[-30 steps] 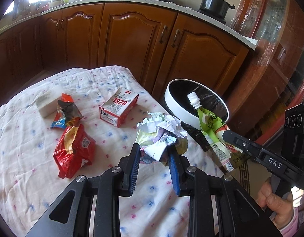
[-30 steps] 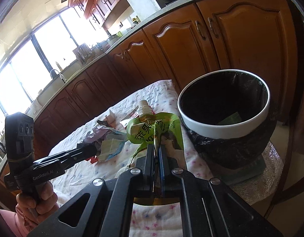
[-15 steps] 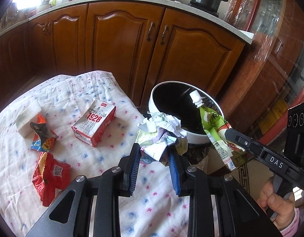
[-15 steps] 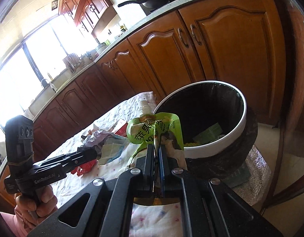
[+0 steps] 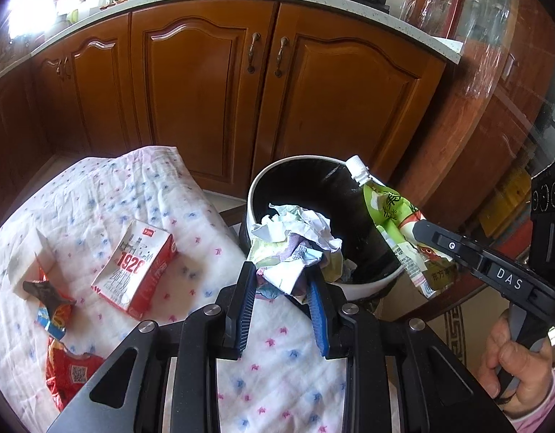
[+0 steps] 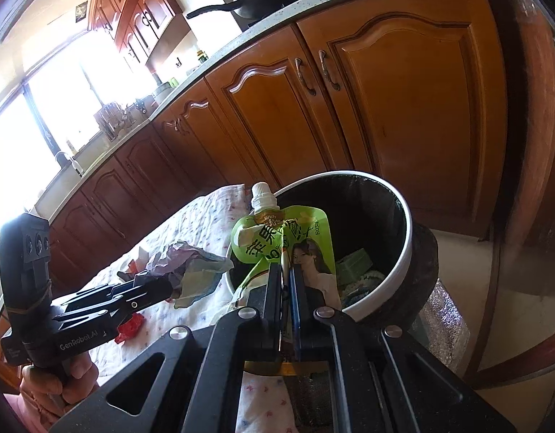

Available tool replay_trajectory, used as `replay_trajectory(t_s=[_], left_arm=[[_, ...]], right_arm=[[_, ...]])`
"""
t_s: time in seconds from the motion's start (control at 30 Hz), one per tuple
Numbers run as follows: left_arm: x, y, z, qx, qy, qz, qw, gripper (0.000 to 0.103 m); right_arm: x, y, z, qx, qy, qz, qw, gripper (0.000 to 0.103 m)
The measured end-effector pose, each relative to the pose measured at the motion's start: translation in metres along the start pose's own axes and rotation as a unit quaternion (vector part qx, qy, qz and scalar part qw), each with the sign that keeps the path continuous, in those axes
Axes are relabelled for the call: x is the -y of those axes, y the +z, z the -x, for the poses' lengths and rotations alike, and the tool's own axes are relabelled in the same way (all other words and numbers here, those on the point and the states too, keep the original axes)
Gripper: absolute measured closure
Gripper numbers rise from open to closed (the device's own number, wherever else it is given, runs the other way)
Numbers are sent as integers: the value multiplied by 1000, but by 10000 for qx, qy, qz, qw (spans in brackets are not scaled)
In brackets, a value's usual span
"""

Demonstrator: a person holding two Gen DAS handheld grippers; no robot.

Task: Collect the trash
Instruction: 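Carry tissue and pouch over the bin while both tools open to drop them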

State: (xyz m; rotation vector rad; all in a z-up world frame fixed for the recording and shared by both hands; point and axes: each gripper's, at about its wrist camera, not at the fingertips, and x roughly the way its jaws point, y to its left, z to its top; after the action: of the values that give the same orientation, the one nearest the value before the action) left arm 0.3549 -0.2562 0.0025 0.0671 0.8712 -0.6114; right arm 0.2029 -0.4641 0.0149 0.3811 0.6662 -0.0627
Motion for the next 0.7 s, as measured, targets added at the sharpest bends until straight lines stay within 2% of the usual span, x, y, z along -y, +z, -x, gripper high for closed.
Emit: replay_trajectory(t_s=[0.43,0.7], left_arm=[[23,42,-52,-202,208,-325,9991,76],[27,53,-83,-540,194,-449,9973,76]], right_arm=[[26,28,-20,-188,-321,-11,9993,99],[32,35,-34,-391,-501,21,9980,99]])
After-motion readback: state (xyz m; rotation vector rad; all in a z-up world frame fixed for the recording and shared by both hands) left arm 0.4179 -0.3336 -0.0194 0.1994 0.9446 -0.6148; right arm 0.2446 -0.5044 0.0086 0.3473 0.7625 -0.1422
